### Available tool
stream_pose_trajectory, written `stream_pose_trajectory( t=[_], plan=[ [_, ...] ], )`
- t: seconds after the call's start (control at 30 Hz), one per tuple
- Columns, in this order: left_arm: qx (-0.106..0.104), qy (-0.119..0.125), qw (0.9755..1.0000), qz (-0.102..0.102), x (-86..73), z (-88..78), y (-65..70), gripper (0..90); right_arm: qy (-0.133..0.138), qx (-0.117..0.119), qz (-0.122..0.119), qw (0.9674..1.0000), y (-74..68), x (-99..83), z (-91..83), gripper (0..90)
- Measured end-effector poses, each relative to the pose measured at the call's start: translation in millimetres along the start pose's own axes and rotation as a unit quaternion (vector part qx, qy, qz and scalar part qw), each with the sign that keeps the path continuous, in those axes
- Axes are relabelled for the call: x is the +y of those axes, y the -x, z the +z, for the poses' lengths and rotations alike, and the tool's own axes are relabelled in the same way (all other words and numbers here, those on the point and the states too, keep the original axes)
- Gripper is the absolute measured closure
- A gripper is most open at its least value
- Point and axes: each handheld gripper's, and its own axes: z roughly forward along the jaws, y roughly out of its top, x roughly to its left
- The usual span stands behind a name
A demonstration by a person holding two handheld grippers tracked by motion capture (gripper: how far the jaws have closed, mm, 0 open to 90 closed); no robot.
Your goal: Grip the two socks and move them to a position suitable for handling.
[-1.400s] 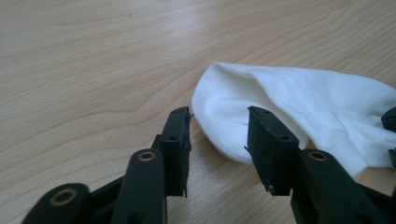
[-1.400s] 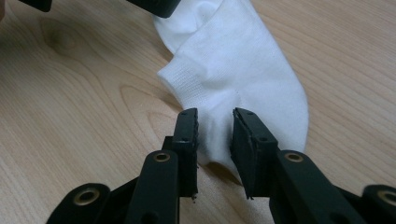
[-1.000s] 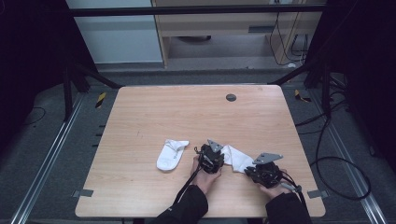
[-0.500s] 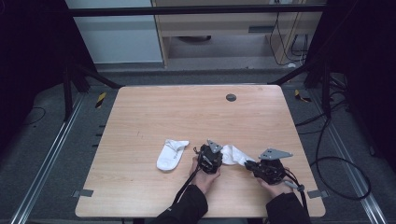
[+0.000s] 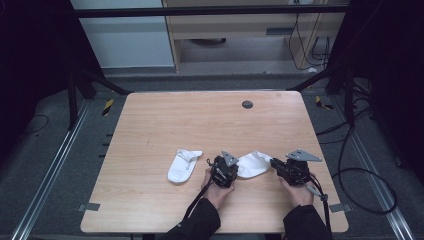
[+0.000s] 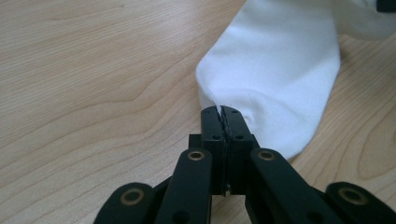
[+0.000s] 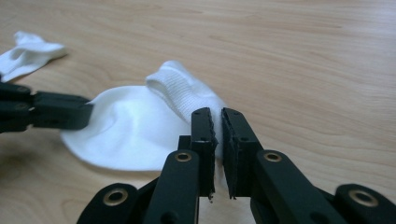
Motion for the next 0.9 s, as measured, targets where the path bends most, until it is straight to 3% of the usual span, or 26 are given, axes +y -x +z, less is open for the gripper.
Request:
stream_pose_trajectory(
  t=[0.17,0.33,0.77,0.9],
  plan=[
    [-0.007,-0.006,0.9999,0.008,-0.3,1.0,1.7,88.7,0.016,-0.015,0.020,0.9996,9.5,4.4,1.0,83.3],
    [-0.009,-0.012,0.9998,0.016,-0.5,1.1,2.6,88.7,0.014,-0.023,0.041,0.9988,13.8,7.1,2.6,82.0],
    [-0.008,-0.017,0.9996,0.020,-0.9,2.2,3.4,88.4,-0.016,-0.080,0.021,0.9964,24.0,1.9,6.0,78.2],
    [-0.007,-0.013,0.9998,0.016,-0.6,1.4,1.8,78.9,-0.014,-0.093,0.008,0.9955,25.4,0.7,5.8,72.7]
  ],
)
